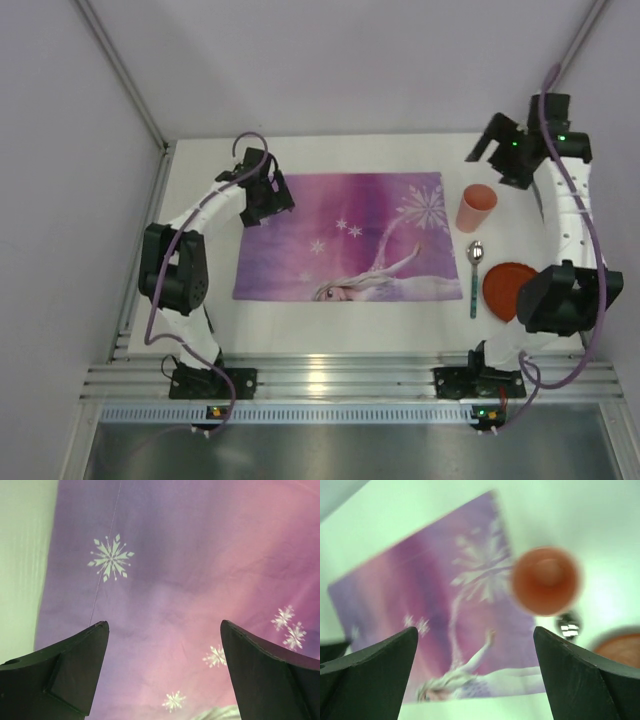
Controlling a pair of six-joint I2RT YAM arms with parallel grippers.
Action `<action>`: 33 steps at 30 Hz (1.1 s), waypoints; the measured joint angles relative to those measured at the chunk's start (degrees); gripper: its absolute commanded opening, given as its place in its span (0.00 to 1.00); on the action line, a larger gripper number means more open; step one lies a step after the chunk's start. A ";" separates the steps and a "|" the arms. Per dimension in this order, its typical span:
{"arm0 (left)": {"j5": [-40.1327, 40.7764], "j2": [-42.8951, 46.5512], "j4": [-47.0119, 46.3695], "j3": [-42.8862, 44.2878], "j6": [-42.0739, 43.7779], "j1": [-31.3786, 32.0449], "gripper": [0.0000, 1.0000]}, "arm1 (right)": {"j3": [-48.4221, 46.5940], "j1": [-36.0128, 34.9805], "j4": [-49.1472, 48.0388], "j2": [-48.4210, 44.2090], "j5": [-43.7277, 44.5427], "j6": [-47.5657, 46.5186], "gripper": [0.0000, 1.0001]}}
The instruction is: Set the dinner table for one person
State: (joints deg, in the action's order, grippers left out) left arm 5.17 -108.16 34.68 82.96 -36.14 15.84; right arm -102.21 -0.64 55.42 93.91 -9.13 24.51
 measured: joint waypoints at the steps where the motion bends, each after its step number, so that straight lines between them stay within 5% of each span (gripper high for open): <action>1: 0.00 1.55 -0.02 -0.76 -0.35 0.00 0.99 | 0.35 3.96 0.24 -0.63 1.29 0.44 1.00; 4: 0.00 6.71 -0.90 -3.43 -0.76 0.22 0.99 | 1.57 12.09 2.38 1.38 5.92 1.70 1.00; 10: -0.70 12.55 -2.78 -8.55 -0.55 0.72 0.99 | 1.68 12.66 5.55 13.07 8.72 2.56 0.99; 13: -1.99 12.72 -2.75 -9.38 -0.11 0.70 0.98 | 1.68 12.66 6.23 17.09 9.84 2.78 0.91; 16: -2.60 13.05 -2.82 -10.43 0.33 0.70 0.98 | 1.70 12.66 6.58 19.04 11.32 3.06 0.54; 17: -2.60 13.31 -2.82 -10.91 0.42 0.70 0.99 | 1.73 12.63 6.54 19.50 11.78 2.95 0.27; 20: -2.58 14.19 -2.69 -11.96 1.05 0.70 0.98 | 1.70 12.22 6.58 20.48 12.76 3.43 0.00; 25: -2.51 14.95 -1.92 -11.78 3.04 0.70 0.99 | -2.97 9.27 8.59 21.18 15.58 3.63 0.00; 33: 0.92 15.32 1.90 -10.62 5.22 0.70 0.98 | -26.25 -5.05 10.69 23.37 17.57 4.35 0.00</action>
State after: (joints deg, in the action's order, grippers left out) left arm 6.09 -92.84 36.58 72.34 -30.92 16.53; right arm -128.46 -5.69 66.11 117.27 8.45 28.86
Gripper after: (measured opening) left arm 0.985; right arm 0.080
